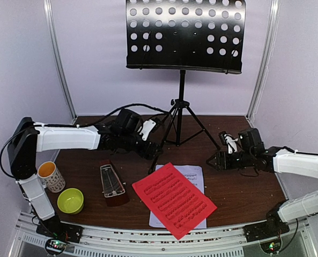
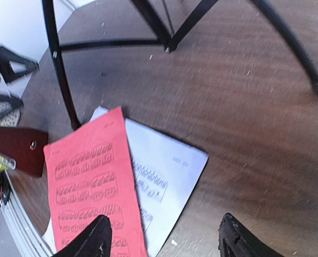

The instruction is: Set up the instrument practice props

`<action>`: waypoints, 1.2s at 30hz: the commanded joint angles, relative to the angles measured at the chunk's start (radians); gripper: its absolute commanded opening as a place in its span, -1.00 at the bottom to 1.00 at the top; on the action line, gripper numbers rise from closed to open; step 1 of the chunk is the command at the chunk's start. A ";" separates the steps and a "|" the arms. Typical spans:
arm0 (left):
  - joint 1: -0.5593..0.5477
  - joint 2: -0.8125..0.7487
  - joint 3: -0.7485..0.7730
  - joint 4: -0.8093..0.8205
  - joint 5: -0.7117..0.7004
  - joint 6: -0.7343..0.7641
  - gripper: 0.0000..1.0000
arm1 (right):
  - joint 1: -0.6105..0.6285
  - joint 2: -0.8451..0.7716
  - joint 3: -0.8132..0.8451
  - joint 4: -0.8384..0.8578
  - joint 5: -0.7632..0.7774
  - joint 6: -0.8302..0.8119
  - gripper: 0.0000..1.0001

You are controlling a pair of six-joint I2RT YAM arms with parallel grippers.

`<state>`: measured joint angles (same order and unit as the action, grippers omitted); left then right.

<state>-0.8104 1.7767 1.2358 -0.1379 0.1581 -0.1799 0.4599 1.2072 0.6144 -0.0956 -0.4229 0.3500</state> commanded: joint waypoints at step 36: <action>0.152 0.194 0.069 -0.598 0.365 -0.001 0.09 | 0.183 0.017 -0.067 0.049 0.057 0.066 0.37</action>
<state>-0.6575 1.9713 1.3270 -0.7708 0.4480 -0.2146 0.6357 1.2167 0.5430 -0.0685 -0.3805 0.4179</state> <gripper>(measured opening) 0.557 0.684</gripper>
